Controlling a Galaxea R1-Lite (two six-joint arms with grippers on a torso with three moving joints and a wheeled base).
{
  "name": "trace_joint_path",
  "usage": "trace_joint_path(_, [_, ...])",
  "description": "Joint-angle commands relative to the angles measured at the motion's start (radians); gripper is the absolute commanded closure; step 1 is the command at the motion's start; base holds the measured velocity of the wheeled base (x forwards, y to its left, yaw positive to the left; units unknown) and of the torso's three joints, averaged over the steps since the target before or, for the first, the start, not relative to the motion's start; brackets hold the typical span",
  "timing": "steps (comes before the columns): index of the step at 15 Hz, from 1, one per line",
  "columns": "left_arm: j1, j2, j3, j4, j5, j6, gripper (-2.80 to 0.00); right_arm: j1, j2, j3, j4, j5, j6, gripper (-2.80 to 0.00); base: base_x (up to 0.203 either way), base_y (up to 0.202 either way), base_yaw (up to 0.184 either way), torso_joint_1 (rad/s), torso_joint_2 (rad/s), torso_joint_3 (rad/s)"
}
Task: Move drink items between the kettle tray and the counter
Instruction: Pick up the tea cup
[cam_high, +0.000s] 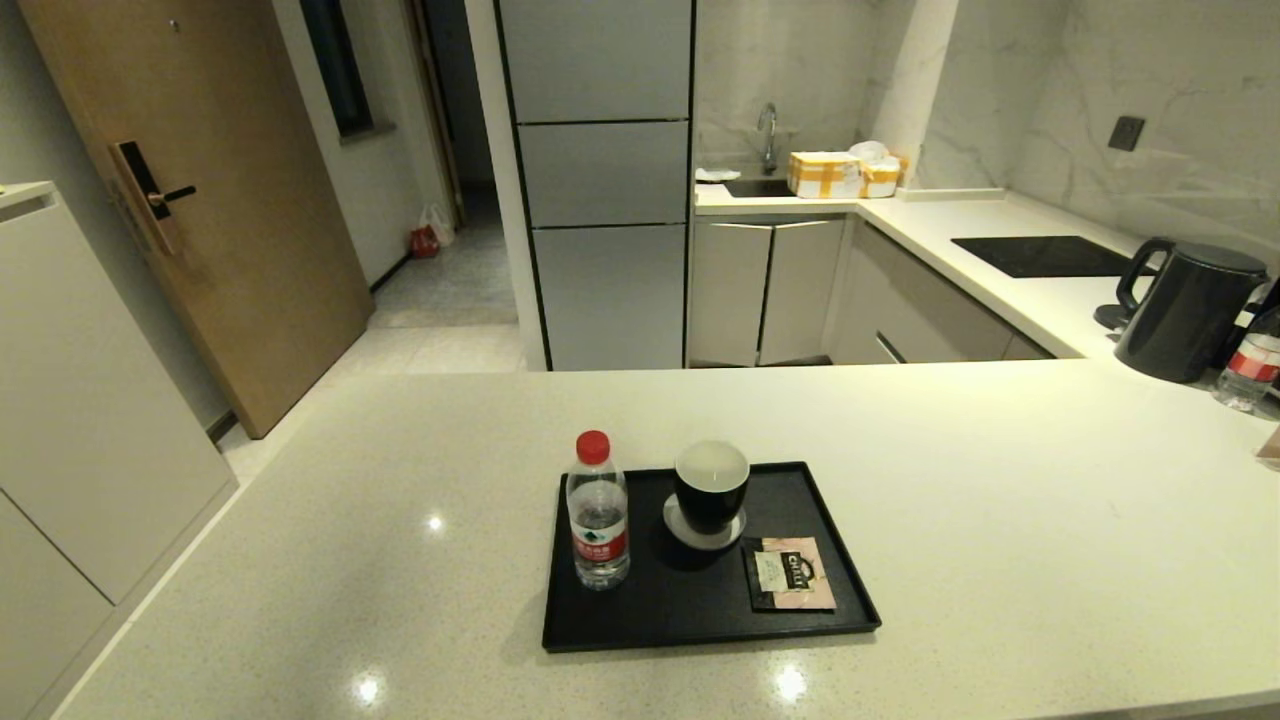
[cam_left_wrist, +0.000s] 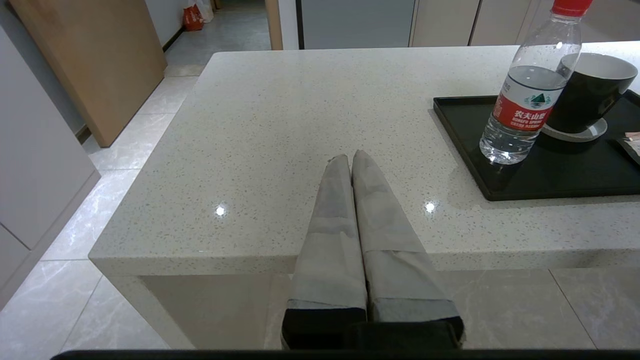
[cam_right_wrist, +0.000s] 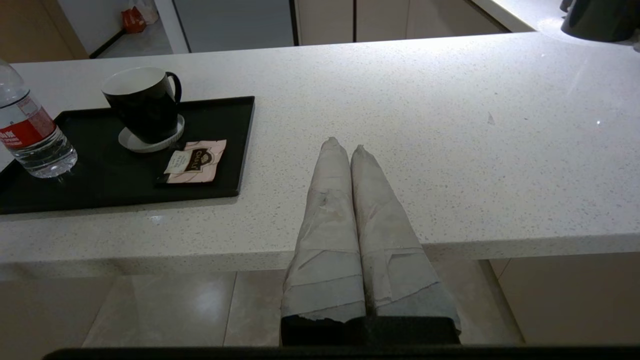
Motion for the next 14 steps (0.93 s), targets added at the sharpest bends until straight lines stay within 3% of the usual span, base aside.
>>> trace_joint_path(1, [0.000, -0.002, 0.002, 0.000, 0.000, 0.000, 0.00, 0.001, 0.002, 0.002, 0.000, 0.000, 0.001, 0.00, 0.000, 0.000, 0.000, 0.000, 0.00, 0.000])
trace_joint_path(14, [0.000, -0.002, 0.002, 0.000, 0.000, 0.000, 0.00, 0.000, 0.002, 0.002, 0.000, -0.001, 0.001, 0.00, 0.000, 0.000, 0.000, 0.000, 0.00, 0.000])
